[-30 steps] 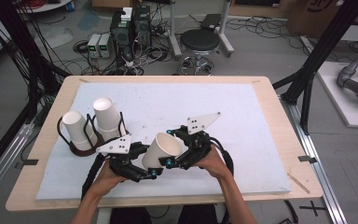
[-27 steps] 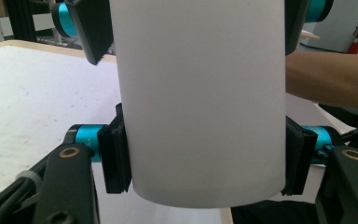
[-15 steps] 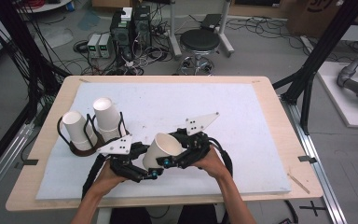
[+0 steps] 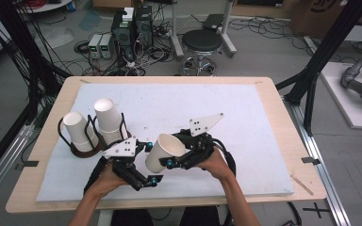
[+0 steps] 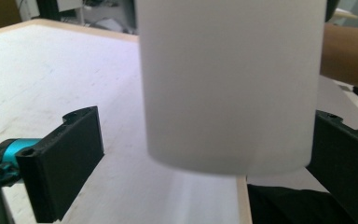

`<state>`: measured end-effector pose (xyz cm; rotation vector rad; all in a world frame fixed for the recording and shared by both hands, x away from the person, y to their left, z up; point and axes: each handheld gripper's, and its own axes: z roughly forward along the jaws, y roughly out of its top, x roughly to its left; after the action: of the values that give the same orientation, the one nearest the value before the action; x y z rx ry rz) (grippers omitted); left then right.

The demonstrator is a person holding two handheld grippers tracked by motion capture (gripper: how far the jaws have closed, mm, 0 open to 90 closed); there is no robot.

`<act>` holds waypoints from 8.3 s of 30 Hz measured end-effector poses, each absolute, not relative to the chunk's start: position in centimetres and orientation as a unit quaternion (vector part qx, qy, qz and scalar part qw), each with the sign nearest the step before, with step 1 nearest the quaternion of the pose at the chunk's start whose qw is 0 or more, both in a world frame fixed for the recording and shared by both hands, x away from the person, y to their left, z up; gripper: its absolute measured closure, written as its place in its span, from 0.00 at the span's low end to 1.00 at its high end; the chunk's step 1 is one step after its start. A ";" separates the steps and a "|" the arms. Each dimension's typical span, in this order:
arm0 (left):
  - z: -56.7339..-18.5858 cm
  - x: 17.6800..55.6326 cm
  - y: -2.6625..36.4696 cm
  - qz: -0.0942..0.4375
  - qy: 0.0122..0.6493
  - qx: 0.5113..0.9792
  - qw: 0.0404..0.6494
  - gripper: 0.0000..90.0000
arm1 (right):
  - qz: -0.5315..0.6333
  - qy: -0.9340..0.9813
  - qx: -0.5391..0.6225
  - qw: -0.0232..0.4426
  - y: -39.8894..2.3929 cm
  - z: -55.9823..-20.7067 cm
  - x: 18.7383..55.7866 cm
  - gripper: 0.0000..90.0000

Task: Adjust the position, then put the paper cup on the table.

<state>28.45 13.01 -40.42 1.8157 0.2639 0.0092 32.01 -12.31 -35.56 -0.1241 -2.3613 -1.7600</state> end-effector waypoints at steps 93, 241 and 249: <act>-44.2 25.9 25.4 0.155 0.344 0.774 0.509 0.02 | -0.524 -0.824 -0.204 -0.066 -22.4 -37.8 32.1 0.35; -45.2 26.3 25.5 0.187 0.366 0.753 0.513 0.02 | -0.388 -0.895 -0.196 -0.096 -16.6 -41.3 34.5 0.15; -45.2 26.3 25.5 0.187 0.366 0.754 0.512 0.02 | -0.387 -0.894 -0.203 -0.097 -17.7 -41.2 34.0 0.15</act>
<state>26.31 25.49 -45.20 1.8147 0.8793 0.4490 34.03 -17.67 -41.25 -0.6790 -2.9979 -1.2984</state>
